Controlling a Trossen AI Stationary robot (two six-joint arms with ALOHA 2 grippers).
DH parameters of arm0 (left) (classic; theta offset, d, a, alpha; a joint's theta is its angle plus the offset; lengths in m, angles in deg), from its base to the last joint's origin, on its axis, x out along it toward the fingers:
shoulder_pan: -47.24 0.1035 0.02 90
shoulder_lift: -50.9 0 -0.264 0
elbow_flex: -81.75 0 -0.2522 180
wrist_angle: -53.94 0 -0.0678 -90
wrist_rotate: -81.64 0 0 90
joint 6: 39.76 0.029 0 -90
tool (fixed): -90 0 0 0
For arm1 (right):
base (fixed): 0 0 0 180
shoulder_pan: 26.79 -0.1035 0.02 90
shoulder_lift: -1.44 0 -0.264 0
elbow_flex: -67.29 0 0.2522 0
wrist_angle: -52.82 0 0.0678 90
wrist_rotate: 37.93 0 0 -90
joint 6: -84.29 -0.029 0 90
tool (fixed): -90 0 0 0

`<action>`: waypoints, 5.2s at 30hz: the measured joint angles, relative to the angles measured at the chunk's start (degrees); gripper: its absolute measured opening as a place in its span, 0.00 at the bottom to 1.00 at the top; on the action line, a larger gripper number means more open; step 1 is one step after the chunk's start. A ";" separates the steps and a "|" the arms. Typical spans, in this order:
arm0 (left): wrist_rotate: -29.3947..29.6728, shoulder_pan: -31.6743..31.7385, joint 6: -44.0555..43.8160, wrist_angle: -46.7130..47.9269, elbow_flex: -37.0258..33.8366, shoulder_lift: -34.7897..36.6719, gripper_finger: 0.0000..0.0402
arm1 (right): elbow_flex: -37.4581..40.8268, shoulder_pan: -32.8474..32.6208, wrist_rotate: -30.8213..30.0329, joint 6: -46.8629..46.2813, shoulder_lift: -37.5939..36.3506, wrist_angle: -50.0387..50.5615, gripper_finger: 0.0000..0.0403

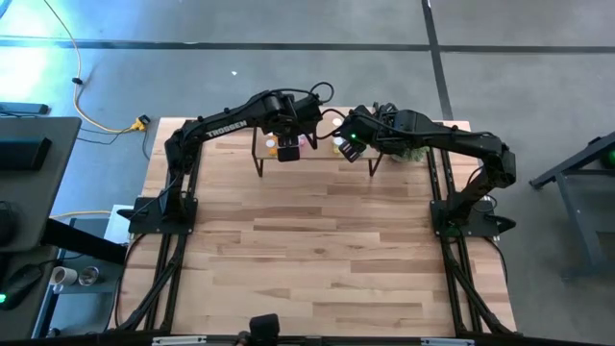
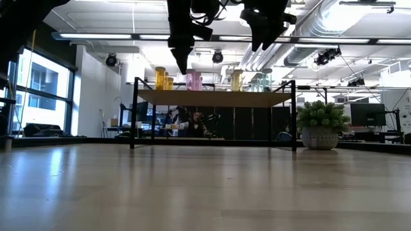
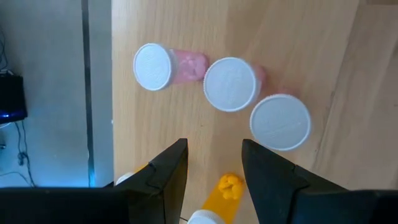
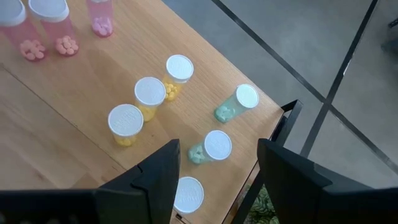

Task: Pick and place medicine bottles onto shelf by color
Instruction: Put the pink pill bottle on the shelf aligned with the other pink pill bottles, then return to Home Position

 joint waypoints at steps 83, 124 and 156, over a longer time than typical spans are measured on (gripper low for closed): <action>-14.47 -16.48 -22.68 -48.64 -82.79 75.17 0.35 | 68.70 -16.13 23.43 15.96 -47.15 -64.20 0.51; -12.12 -22.29 -17.97 -71.08 -115.75 114.90 0.35 | 96.09 -16.11 25.07 23.49 -80.25 -76.97 0.51; -11.91 -22.29 -17.90 -70.93 -115.71 114.81 0.35 | 96.09 -16.11 24.52 5.16 -84.37 -70.77 0.51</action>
